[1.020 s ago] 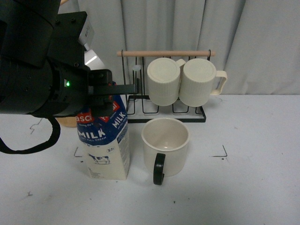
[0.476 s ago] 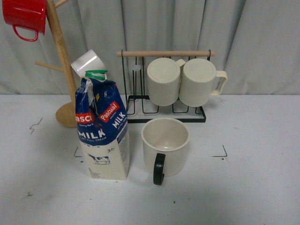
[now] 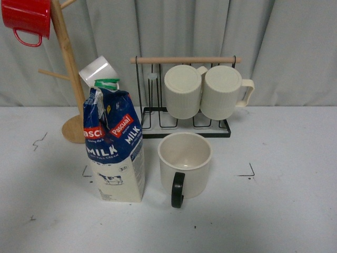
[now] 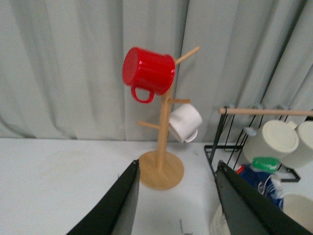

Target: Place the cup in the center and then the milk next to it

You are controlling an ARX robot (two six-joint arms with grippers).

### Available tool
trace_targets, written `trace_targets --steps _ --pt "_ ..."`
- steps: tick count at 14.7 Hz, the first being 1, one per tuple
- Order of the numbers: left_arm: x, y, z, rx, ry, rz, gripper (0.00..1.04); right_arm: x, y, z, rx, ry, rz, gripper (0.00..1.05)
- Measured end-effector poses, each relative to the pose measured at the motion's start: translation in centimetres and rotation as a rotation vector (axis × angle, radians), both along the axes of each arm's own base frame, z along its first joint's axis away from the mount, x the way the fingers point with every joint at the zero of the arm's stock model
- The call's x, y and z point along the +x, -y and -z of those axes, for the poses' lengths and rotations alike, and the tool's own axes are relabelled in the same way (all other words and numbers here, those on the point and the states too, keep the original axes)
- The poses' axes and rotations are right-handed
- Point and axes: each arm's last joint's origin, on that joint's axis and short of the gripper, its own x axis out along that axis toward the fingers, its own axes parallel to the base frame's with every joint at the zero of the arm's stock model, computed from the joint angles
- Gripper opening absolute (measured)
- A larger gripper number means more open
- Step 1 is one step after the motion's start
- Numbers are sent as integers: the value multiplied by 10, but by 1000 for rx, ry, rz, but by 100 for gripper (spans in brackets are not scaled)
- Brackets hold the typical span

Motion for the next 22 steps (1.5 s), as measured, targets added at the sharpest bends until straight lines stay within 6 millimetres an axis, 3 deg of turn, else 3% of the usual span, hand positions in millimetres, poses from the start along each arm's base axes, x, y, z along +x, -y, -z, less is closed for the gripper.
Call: trace_targets --steps 3,4,12,22 --pt "-18 11 18 33 34 -16 7 0 0 0 0 0 0 98" --pt "-21 16 24 32 27 8 2 0 0 0 0 0 0 98" --pt "-46 15 55 38 22 -9 2 0 0 0 0 0 0 98" --pt "-61 15 68 38 35 -8 2 0 0 0 0 0 0 98"
